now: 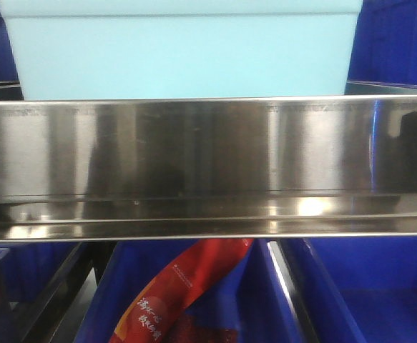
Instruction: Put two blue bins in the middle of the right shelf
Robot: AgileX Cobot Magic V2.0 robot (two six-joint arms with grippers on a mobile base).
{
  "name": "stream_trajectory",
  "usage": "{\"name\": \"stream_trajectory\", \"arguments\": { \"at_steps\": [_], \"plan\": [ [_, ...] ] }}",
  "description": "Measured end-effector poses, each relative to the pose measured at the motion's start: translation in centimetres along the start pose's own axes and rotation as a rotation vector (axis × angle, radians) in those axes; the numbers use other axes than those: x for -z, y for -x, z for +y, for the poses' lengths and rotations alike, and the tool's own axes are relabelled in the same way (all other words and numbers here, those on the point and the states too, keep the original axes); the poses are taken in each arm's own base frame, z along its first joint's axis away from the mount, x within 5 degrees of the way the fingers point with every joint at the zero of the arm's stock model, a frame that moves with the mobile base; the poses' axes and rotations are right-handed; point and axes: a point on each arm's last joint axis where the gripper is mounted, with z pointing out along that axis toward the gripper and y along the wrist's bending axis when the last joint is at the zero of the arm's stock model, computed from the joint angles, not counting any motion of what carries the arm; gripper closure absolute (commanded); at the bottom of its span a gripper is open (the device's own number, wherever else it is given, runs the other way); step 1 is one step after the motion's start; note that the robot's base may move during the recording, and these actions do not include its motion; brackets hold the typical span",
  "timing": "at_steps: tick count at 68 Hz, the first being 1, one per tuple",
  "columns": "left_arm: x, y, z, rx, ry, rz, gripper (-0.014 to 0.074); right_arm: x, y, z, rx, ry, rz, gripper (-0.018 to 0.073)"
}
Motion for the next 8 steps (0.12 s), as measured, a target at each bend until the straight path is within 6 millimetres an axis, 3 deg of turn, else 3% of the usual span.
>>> {"name": "stream_trajectory", "arguments": {
  "at_steps": [8],
  "plan": [
    [0.00, 0.00, 0.00, 0.000, 0.000, 0.000, 0.0708, 0.00, 0.00, 0.00, 0.000, 0.000, 0.000, 0.0721]
  ]
}}
